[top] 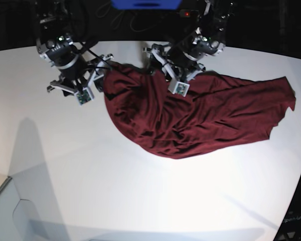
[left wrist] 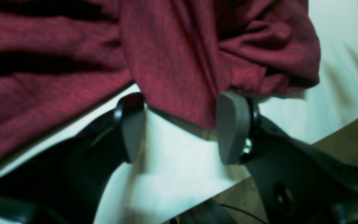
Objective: Layout the t-shirt on the table in an organized manner, then fold the t-shirt properly
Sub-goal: 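Grasp the shirt with the left gripper beside the right gripper, then lift the shirt high with both grippers so it hangs down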
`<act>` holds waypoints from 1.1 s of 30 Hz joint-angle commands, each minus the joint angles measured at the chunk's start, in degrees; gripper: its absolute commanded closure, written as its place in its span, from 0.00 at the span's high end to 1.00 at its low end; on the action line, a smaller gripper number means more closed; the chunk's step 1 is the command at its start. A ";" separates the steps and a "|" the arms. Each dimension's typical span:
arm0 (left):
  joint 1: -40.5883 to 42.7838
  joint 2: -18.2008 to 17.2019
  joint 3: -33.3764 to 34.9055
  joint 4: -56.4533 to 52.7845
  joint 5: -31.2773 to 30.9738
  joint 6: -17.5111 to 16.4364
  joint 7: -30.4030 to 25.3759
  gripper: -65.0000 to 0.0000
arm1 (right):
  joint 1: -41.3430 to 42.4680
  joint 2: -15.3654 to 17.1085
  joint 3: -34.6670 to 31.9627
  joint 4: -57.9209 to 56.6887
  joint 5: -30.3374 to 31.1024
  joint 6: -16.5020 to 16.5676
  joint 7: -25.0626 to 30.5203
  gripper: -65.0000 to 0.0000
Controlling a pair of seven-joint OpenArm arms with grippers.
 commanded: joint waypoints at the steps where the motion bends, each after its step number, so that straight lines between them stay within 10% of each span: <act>1: -0.94 0.75 0.17 0.84 -0.42 -0.18 -0.98 0.55 | 0.25 0.38 0.13 0.83 0.32 0.24 1.29 0.43; 6: -1.64 0.58 0.17 0.75 -0.42 -0.53 -0.98 0.46 | 0.17 0.11 0.05 -1.72 0.32 0.24 1.29 0.43; 13: -2.78 0.40 0.17 0.05 -0.86 -0.71 -1.07 0.00 | 0.08 -0.68 -0.83 -4.89 0.40 0.50 1.29 0.43; 30: -3.05 0.40 -0.10 4.80 -0.94 -0.71 -1.07 0.00 | 1.57 -0.77 -7.25 -13.33 0.40 0.50 4.80 0.41; 33: -3.31 0.40 -0.10 4.80 -0.94 -0.71 -1.07 0.00 | 1.66 -0.59 -7.25 -12.89 0.40 0.50 4.89 0.26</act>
